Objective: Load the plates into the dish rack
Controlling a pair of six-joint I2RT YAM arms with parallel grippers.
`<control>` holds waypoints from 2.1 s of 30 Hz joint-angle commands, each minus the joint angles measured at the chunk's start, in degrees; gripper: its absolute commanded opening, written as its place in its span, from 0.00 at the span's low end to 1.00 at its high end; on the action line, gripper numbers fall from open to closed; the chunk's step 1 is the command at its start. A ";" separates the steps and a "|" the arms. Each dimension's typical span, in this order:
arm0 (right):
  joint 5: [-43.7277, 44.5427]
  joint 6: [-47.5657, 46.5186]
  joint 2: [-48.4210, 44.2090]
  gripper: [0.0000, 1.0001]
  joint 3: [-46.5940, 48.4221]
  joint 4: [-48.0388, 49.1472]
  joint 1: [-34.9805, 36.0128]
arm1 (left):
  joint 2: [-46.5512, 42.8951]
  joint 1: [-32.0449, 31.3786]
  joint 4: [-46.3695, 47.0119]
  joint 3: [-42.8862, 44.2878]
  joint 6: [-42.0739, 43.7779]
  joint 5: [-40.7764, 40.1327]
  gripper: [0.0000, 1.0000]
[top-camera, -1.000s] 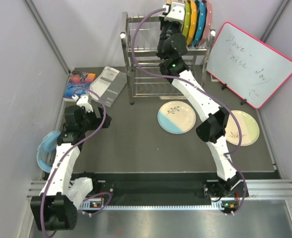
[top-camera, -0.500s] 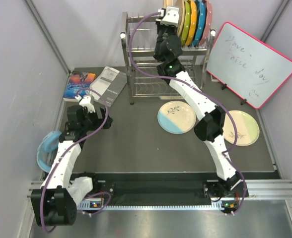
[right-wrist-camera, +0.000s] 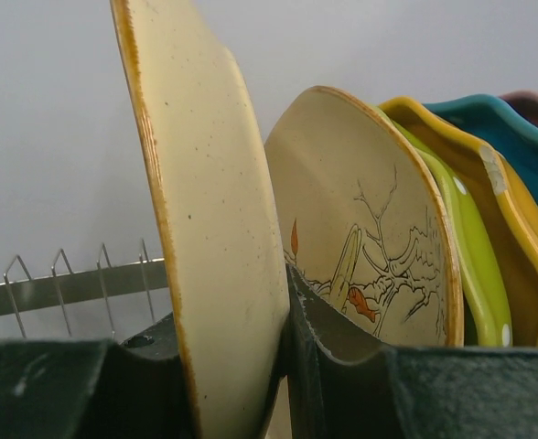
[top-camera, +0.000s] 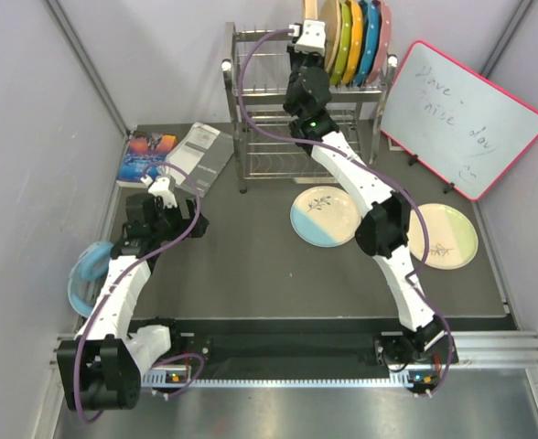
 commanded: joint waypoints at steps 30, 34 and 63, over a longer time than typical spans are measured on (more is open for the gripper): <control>-2.94 -2.61 -5.44 0.32 -4.09 12.59 1.25 | -2.30 -0.22 2.02 0.65 -2.17 1.45 0.99; -6.27 -11.10 -11.58 0.36 -11.37 19.35 4.41 | -3.70 -0.31 2.54 1.09 -0.16 2.67 0.99; -26.32 3.09 -91.22 0.99 -94.79 -39.85 2.85 | 15.67 -18.93 14.85 9.61 -23.88 14.11 0.99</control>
